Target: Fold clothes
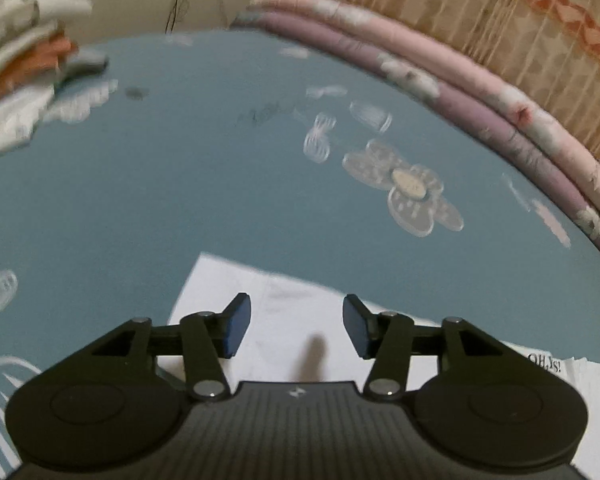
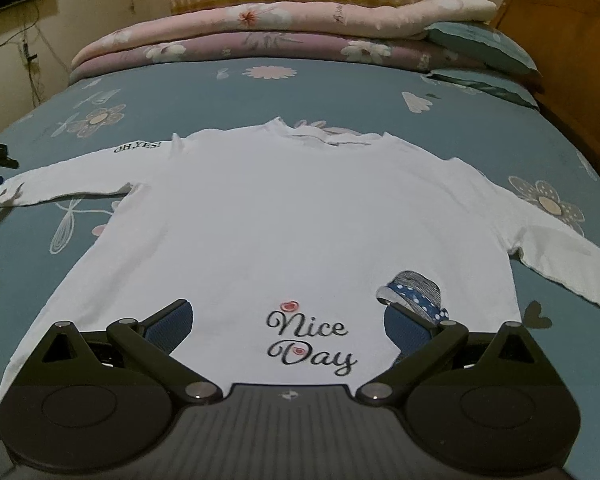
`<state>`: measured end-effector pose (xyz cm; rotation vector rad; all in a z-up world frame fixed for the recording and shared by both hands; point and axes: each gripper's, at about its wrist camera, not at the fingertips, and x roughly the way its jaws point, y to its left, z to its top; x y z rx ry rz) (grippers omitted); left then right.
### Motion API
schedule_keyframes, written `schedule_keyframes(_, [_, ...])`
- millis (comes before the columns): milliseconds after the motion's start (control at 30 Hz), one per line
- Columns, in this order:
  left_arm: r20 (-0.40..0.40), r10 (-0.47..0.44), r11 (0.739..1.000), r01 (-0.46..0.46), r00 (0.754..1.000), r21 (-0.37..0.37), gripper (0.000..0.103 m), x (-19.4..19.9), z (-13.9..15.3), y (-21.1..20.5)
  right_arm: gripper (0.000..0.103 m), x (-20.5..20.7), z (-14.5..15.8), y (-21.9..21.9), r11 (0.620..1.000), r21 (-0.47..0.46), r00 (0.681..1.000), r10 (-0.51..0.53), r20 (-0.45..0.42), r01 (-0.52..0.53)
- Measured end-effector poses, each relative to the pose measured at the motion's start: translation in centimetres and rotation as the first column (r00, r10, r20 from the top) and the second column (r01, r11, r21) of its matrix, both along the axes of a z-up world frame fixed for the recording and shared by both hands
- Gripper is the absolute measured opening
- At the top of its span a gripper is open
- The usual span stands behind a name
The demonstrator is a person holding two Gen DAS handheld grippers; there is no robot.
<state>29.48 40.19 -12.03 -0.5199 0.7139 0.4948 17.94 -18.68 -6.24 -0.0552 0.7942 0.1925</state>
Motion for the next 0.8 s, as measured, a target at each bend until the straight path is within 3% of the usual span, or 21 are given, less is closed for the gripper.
schedule_keyframes(67, [-0.037, 0.054, 0.998, -0.053, 0.998, 0.030, 0.050, -0.5, -0.9, 0.4, 0.103, -0.1, 0.2, 0.3, 1.000, -0.005, 1.000, 0.012, 0.005, -0.012])
schedule_keyframes(100, [-0.046, 0.075, 0.996, -0.073, 0.996, 0.044, 0.044, -0.7, -1.0, 0.5, 0.103, -0.1, 0.3, 0.4, 1.000, -0.011, 1.000, 0.013, 0.006, -0.013])
schedule_keyframes(233, [-0.078, 0.092, 0.992, -0.085, 0.993, 0.098, 0.046, -0.8, 0.2, -0.7, 0.103, -0.2, 0.8, 0.2, 1.000, -0.019, 1.000, 0.001, 0.017, -0.001])
schedule_keyframes(367, [-0.046, -0.020, 0.996, 0.024, 0.999, 0.085, 0.048, -0.2, 2.6, -3.5, 0.103, -0.7, 1.4, -0.3, 1.000, -0.008, 0.999, -0.010, 0.037, 0.010])
schedule_keyframes(467, [-0.041, -0.146, 0.985, 0.149, 0.988, 0.086, 0.051, 0.5, 4.2, -7.5, 0.103, -1.3, 1.6, -0.8, 1.000, -0.003, 0.999, -0.018, 0.046, 0.018])
schedule_keyframes(633, [-0.034, -0.377, 0.921, 0.379, 0.925, 0.093, 0.053, 1.8, 6.4, -16.1, 0.103, -2.8, 2.2, -2.5, 0.999, 0.017, 0.997, -0.044, 0.069, 0.043])
schedule_keyframes(800, [-0.030, -0.582, 0.807, 0.581, 0.813, 0.107, 0.059, 2.6, 7.8, -26.0, 0.103, -4.6, 3.0, -5.3, 0.994, 0.050, 0.990, -0.098, 0.102, 0.093])
